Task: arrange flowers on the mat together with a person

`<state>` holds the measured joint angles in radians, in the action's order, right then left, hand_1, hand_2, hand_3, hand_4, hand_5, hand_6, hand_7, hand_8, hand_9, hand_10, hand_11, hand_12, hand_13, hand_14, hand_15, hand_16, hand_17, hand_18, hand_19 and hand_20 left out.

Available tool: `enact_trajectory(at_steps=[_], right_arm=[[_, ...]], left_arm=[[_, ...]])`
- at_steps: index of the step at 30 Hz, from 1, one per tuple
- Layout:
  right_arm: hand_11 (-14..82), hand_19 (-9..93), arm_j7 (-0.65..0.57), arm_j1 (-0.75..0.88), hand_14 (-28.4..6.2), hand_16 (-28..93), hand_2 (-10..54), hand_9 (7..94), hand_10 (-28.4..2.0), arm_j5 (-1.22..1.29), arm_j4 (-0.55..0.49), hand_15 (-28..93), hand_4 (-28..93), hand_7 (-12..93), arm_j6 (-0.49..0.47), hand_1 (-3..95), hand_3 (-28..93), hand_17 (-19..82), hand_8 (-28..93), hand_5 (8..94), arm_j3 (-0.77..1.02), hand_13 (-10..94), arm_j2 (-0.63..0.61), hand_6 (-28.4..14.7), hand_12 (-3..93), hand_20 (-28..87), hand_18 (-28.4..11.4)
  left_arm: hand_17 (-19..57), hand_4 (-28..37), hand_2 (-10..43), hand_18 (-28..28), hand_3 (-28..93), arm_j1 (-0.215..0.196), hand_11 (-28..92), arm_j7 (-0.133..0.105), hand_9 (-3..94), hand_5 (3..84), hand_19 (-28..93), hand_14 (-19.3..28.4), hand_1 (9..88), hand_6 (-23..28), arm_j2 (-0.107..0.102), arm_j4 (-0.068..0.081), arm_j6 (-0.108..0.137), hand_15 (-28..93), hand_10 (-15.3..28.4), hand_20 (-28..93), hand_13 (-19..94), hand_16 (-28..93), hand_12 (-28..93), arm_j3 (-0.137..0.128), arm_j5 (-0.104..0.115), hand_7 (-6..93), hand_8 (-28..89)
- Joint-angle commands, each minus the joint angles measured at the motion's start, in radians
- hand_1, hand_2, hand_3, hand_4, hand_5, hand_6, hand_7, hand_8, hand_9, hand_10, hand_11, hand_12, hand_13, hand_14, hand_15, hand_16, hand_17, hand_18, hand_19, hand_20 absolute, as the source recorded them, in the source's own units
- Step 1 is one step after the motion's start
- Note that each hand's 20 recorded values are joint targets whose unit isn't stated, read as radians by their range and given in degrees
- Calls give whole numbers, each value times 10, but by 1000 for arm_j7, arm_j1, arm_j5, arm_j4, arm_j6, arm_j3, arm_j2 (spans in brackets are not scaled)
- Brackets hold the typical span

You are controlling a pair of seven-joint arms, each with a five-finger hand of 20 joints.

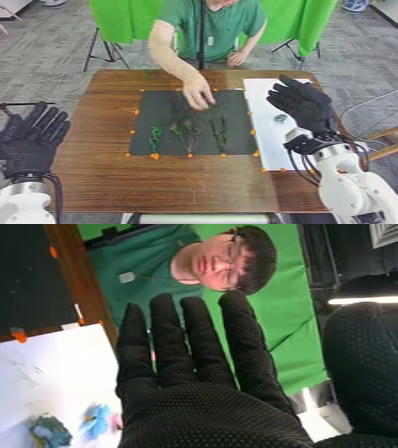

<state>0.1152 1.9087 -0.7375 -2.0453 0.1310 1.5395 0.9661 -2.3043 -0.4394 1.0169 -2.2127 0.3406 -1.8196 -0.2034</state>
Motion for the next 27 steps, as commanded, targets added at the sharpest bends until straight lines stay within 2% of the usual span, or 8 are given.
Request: enact_trajectory(at_steps=[1,10,14,19,22,24,27], right_arm=[[58,315,-3,18,-146,231,9,417,-170,-70,-7,109,-198,143,-1,202,767,121,-87,423,20,340,0,-47,170,124,-156],[57,288,-43,1,-141,228,-21,405,-169,-294,1,101,-199,150,2,227,769,126,-92,413,26,333,-17,-46,171,117,-138],[53,265,-101,-13,-137,225,-31,387,-167,-626,3,87,-199,149,26,236,771,125,-93,404,24,314,-44,-48,170,110,-127],[46,249,-217,-20,-120,226,-56,367,-157,-1166,6,67,-201,152,30,252,781,123,-91,390,15,286,-83,-44,172,108,-116],[45,243,-281,-29,-97,216,-73,368,-127,-1360,11,53,-205,159,38,266,789,131,-95,385,-8,281,-115,-34,169,109,-103],[47,249,-325,-40,-77,183,-89,372,-117,-1489,20,48,-214,174,39,293,796,148,-108,385,-32,283,-141,-22,152,121,-88],[55,299,-412,-117,-69,156,-95,382,-109,-1587,53,66,-232,199,21,329,801,167,-119,392,-122,291,-180,-9,147,148,-86]], left_arm=[[-55,-283,133,164,798,-14,184,-6,404,467,387,164,215,84,6,1,2,332,155,144,290,-63,94,-3,2,145,-94],[-55,-283,132,165,795,-11,184,-2,405,469,385,163,216,85,2,2,1,332,156,144,293,-65,94,-4,0,145,-94],[-55,-283,132,165,795,-12,185,-2,406,469,385,161,216,86,1,2,2,329,156,145,296,-67,94,-4,2,145,-94],[-55,-283,132,166,794,-18,185,-4,407,470,386,160,217,86,0,1,5,327,156,145,296,-68,93,-7,3,143,-93],[-55,-283,133,166,794,-18,185,-7,407,470,385,159,217,86,-1,1,5,326,156,145,296,-67,93,-7,4,144,-93],[-55,-283,133,166,794,-18,183,-10,406,470,385,160,217,86,-1,0,8,326,156,145,296,-67,92,-5,6,143,-93],[-55,-283,133,166,794,-22,182,-8,406,469,384,160,217,86,4,-3,10,325,156,145,296,-67,92,-7,4,143,-93]])
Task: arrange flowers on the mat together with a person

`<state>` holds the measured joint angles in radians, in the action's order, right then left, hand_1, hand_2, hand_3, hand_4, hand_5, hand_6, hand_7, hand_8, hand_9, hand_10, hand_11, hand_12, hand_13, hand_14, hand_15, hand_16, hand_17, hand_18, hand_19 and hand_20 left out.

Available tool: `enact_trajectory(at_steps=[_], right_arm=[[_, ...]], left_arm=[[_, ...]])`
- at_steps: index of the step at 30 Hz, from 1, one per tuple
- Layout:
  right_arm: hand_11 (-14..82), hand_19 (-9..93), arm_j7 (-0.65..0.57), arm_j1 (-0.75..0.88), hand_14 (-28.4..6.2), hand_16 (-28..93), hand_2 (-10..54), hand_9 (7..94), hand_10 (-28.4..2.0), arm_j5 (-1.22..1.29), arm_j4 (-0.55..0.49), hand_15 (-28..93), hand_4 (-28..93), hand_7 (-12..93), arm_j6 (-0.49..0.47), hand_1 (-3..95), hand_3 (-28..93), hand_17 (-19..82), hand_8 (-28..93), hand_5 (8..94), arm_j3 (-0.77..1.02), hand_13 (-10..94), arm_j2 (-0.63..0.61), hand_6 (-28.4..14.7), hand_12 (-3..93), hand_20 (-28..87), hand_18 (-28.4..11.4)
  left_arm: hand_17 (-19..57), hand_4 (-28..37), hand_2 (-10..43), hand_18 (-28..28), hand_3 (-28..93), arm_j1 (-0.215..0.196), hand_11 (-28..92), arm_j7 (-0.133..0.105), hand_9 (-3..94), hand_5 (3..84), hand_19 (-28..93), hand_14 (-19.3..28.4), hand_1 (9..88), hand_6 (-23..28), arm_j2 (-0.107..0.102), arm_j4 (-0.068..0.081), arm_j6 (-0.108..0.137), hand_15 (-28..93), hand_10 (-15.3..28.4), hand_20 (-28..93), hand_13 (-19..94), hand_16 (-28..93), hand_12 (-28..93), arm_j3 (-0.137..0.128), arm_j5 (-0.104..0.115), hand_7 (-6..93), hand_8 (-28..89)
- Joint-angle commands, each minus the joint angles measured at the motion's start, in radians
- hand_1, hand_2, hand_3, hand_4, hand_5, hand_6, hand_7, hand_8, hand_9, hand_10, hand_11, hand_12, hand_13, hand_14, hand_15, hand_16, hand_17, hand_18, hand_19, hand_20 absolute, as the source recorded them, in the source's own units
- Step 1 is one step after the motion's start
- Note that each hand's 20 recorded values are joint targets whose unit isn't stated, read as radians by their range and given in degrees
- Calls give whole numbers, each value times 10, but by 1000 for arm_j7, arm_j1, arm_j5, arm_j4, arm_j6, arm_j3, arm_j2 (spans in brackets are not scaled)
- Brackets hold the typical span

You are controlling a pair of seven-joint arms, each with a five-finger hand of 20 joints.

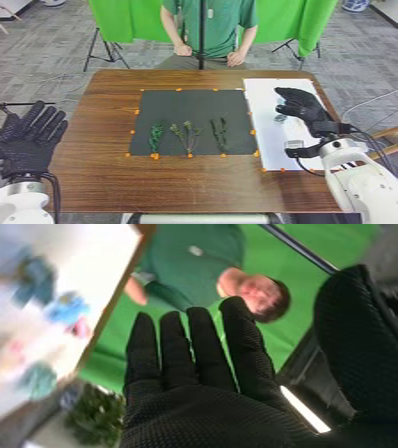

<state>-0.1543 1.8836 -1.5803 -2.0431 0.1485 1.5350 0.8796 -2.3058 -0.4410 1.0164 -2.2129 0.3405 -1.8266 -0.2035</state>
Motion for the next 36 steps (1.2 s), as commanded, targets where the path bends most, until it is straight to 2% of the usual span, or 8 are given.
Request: enact_trajectory(at_steps=[1,6,14,19,24,30,34,36], right_arm=[[58,333,-163,-113,-71,157,-95,385,-108,-772,62,74,-244,210,-9,351,805,171,-125,397,-142,298,-103,-5,148,160,-93],[70,472,-268,-209,-86,207,-95,388,-99,-867,118,117,-282,250,-8,436,831,159,-146,406,-264,303,-140,15,155,200,-112],[91,527,-325,-307,-97,227,-95,402,-98,-860,193,191,-283,274,-58,458,827,151,-161,426,-353,306,-142,21,162,203,-127],[148,636,-309,-353,-88,237,-95,479,-95,-840,230,380,-283,293,-115,478,812,162,-173,474,-392,367,-144,35,183,269,-151],[185,678,-291,-384,-75,263,-95,525,-86,-813,252,499,-283,306,-181,502,785,182,-179,501,-414,412,-139,45,196,337,-160],[190,681,-285,-396,-72,270,-95,534,-84,-788,257,520,-283,311,-282,510,782,196,-179,514,-418,428,-121,46,197,359,-162],[212,690,-292,-391,-67,258,-95,552,-82,-785,272,500,-283,322,-259,518,784,219,-177,532,-434,471,-116,46,208,375,-161],[247,692,-292,-388,-51,352,-95,582,-79,-777,287,458,-283,336,-221,544,738,234,-182,546,-440,509,-112,48,225,392,-162]], left_arm=[[-55,-283,133,166,794,-22,183,-4,406,469,384,160,217,86,5,-3,10,325,156,145,296,-67,93,-1,3,143,-93],[-56,-283,133,166,795,-23,185,-4,407,473,389,160,218,80,7,-4,11,332,156,149,296,-64,94,2,1,148,-95],[-55,-283,132,167,794,-31,184,-2,406,473,389,162,219,82,7,-7,16,337,155,150,297,-66,92,-1,5,147,-96],[-55,-283,132,167,796,-34,186,-6,406,473,389,162,218,83,10,-8,21,337,155,150,297,-66,93,1,8,148,-95],[-55,-283,132,167,797,-32,186,-2,408,474,389,161,218,83,11,-8,22,337,156,150,297,-66,93,5,6,148,-95],[-55,-283,132,167,796,-33,188,-5,408,474,389,161,218,84,8,-7,25,338,155,150,298,-66,93,9,10,148,-95],[-54,-283,132,167,796,-31,188,0,408,474,388,160,218,85,8,-5,22,337,155,149,298,-67,93,13,10,147,-96],[-54,-283,132,166,796,-29,188,0,408,474,388,162,218,85,9,-3,23,337,155,149,298,-67,93,13,11,147,-95]])
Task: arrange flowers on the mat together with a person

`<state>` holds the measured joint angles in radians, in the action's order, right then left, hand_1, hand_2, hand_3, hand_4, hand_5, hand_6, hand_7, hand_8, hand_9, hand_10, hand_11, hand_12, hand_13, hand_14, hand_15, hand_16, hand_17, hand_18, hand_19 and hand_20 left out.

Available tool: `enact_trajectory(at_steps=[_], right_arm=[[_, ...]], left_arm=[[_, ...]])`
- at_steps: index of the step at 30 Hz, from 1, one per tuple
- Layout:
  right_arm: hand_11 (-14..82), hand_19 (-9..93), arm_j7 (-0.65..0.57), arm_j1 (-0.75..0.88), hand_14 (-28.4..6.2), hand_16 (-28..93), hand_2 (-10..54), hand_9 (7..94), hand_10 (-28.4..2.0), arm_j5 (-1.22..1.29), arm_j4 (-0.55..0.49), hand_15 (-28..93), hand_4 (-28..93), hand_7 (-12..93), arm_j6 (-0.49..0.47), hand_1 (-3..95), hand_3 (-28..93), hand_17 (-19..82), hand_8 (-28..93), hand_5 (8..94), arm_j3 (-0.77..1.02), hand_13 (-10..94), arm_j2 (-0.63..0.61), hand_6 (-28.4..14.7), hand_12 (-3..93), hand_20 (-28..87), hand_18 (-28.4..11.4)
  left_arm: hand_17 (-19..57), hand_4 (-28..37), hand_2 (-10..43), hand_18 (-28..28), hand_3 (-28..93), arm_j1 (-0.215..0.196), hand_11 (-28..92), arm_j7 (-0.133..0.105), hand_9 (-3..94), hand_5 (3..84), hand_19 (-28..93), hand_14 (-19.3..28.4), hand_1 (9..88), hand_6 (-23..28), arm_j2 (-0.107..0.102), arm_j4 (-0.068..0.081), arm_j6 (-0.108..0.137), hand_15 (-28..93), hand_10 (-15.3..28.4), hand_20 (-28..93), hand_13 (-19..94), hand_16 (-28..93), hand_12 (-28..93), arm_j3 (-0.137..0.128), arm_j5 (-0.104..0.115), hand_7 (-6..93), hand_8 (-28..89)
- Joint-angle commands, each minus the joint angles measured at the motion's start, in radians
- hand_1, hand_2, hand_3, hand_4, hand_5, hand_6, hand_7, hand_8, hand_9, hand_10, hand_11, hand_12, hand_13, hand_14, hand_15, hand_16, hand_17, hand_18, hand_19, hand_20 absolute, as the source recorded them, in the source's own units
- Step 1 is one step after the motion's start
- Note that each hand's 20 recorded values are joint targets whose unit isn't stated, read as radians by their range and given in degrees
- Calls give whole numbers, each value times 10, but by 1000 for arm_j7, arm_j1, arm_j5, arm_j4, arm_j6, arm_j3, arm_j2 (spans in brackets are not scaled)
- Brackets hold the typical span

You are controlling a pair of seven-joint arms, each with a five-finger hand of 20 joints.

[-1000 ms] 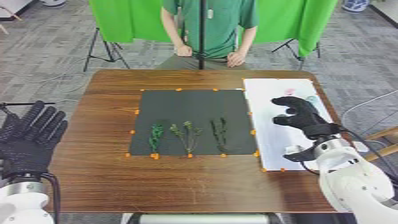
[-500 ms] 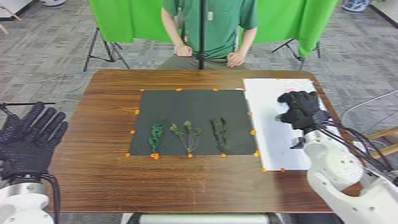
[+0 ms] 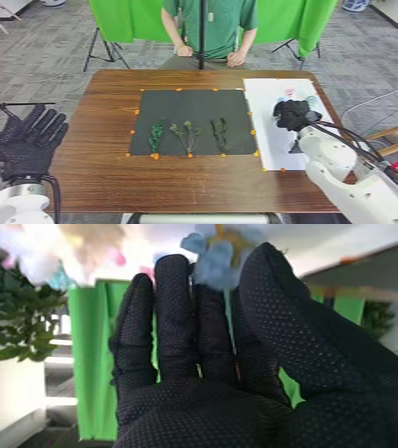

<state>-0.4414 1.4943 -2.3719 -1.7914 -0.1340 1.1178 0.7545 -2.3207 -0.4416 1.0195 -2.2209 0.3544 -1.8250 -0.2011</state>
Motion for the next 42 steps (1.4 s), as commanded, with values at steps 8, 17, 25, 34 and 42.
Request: enact_trajectory(at_steps=[8,17,25,34,42], right_arm=[[156,691,-10,7,-17,499,-95,791,-39,4,33,343,-283,479,185,629,645,289,-21,621,-37,634,-2,56,483,416,-155],[152,683,70,-182,-12,505,-95,801,-40,36,-58,336,-283,491,295,635,657,294,-16,627,-186,642,50,56,487,426,-149],[150,677,194,-471,-9,507,-95,803,-40,133,29,335,-283,500,280,631,664,292,-15,625,-443,643,202,59,487,432,-147],[153,680,285,-707,-8,506,-95,803,-38,239,185,336,-283,504,253,629,667,293,-14,622,-711,643,389,61,491,440,-148],[155,679,225,-818,-9,504,-95,800,-38,249,304,338,-283,506,319,625,673,294,-22,621,-888,643,501,58,493,442,-149]], left_arm=[[-53,-283,132,166,797,-18,190,-8,409,475,389,162,218,84,5,2,10,340,155,148,297,-66,95,1,18,150,-95],[-53,-283,132,165,798,-9,191,5,410,475,389,162,217,84,-1,12,3,341,154,148,297,-67,95,8,34,150,-96],[-53,-283,130,163,801,-19,189,15,408,471,387,160,215,83,-2,12,-8,338,153,147,295,-67,94,3,46,150,-96],[-51,-283,128,160,802,-19,188,4,403,468,381,153,211,80,-6,15,-5,332,148,147,290,-66,92,18,54,149,-96],[-48,-283,124,155,808,-12,192,4,400,470,373,145,208,76,-30,15,2,329,142,148,287,-65,93,39,45,156,-98]])
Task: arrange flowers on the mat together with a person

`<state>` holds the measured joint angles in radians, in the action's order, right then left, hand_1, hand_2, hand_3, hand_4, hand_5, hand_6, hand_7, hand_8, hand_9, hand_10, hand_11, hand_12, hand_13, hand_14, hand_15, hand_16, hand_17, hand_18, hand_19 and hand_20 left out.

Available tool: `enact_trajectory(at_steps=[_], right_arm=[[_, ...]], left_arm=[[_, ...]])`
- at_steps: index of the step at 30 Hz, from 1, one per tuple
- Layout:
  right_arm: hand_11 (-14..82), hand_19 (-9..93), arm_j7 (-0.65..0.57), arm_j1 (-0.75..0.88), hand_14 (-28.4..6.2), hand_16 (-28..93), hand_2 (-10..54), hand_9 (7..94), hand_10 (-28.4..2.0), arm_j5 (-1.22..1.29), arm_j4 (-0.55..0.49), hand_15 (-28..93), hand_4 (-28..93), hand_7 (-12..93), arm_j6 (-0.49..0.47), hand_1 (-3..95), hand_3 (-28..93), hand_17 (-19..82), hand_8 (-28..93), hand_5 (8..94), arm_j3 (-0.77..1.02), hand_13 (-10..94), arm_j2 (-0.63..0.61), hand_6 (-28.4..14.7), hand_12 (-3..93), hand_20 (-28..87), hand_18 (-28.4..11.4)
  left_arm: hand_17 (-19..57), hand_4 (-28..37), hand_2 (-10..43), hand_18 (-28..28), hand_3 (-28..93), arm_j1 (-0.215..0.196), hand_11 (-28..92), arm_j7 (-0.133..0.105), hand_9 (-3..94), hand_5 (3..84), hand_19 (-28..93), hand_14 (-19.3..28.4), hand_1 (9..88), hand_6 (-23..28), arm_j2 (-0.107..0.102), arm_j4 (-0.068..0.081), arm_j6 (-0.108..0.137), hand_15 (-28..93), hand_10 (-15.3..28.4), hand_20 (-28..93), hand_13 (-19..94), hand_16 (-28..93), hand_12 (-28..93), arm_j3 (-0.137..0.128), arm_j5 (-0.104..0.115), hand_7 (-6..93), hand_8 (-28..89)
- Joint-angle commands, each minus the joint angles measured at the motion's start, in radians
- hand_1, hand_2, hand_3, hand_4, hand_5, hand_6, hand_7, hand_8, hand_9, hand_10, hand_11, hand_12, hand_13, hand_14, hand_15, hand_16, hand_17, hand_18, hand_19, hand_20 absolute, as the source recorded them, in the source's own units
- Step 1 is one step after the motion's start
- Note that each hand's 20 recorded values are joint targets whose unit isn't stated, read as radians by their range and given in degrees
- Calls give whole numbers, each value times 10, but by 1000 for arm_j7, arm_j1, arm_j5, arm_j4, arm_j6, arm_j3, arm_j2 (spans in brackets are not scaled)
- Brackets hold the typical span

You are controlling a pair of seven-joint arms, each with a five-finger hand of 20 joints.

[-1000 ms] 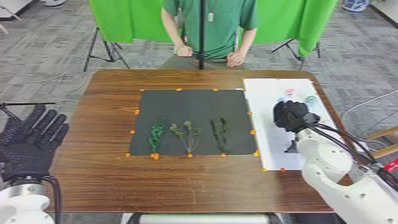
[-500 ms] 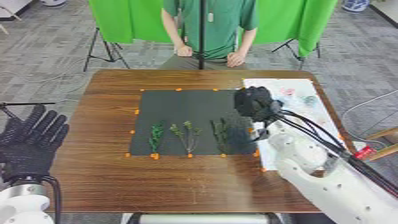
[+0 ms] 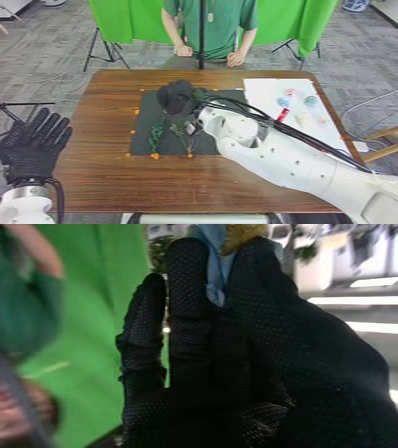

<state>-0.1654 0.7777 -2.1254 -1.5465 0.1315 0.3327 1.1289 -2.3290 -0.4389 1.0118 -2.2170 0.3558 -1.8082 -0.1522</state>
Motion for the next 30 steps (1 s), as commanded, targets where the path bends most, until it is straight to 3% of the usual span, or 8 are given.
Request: enact_trajectory(at_steps=[1,5,10,12,14,16,20,30], right_arm=[[155,679,-64,-118,-10,504,-95,799,-39,18,66,338,-283,506,63,625,673,294,-23,621,-122,642,135,58,493,442,-150],[155,679,-121,-165,-11,500,-95,794,-36,46,93,339,-283,509,114,624,675,294,-22,617,-190,639,164,56,491,441,-151],[156,681,-138,-178,-11,494,-95,789,-37,64,114,343,-283,510,109,621,682,294,-28,610,-247,636,180,53,484,440,-151],[153,681,-146,-155,-11,491,-95,788,-38,68,121,343,-283,509,94,621,682,294,-32,609,-242,636,184,52,479,439,-151],[151,682,-140,-128,-11,489,-95,786,-39,76,121,342,-283,507,84,621,682,294,-35,608,-228,634,178,51,475,439,-152],[146,682,-155,-135,-10,485,-95,781,-39,67,131,338,-283,505,144,621,683,294,-39,605,-264,632,177,51,470,437,-152],[141,676,-168,-116,-8,482,-95,777,-39,64,127,333,-283,502,124,619,685,292,-45,600,-263,628,177,50,463,432,-153],[126,671,-245,-136,-9,475,-95,759,-41,24,133,326,-283,467,156,613,672,288,-60,581,-311,615,189,49,446,421,-154]], left_arm=[[-48,-283,123,154,809,3,193,0,399,470,373,144,207,75,-26,12,3,329,142,148,287,-65,93,27,-5,157,-98],[-45,-283,123,151,811,36,194,16,398,470,368,140,207,75,-39,22,-10,328,140,149,286,-65,92,49,-18,158,-100],[-44,-283,123,150,809,64,196,30,398,471,364,138,207,75,-47,30,-7,325,139,152,284,-64,91,67,-25,158,-101],[-43,-283,125,149,808,75,199,49,399,472,363,136,208,75,-47,31,11,326,138,152,284,-63,92,73,-30,161,-100],[-45,-283,132,151,799,92,199,71,403,472,367,141,211,75,-46,40,6,332,141,155,287,-62,91,84,-34,162,-101],[-47,-283,135,153,796,108,199,76,406,473,373,144,213,77,-50,47,-1,335,144,157,289,-63,91,97,-35,161,-101],[-51,-283,139,158,791,119,197,91,407,471,379,153,215,80,-52,51,-4,339,146,159,291,-65,91,102,-43,157,-100],[-57,-283,144,169,782,142,187,100,403,465,394,166,219,88,-65,61,-7,339,157,155,292,-69,89,116,-43,144,-94]])
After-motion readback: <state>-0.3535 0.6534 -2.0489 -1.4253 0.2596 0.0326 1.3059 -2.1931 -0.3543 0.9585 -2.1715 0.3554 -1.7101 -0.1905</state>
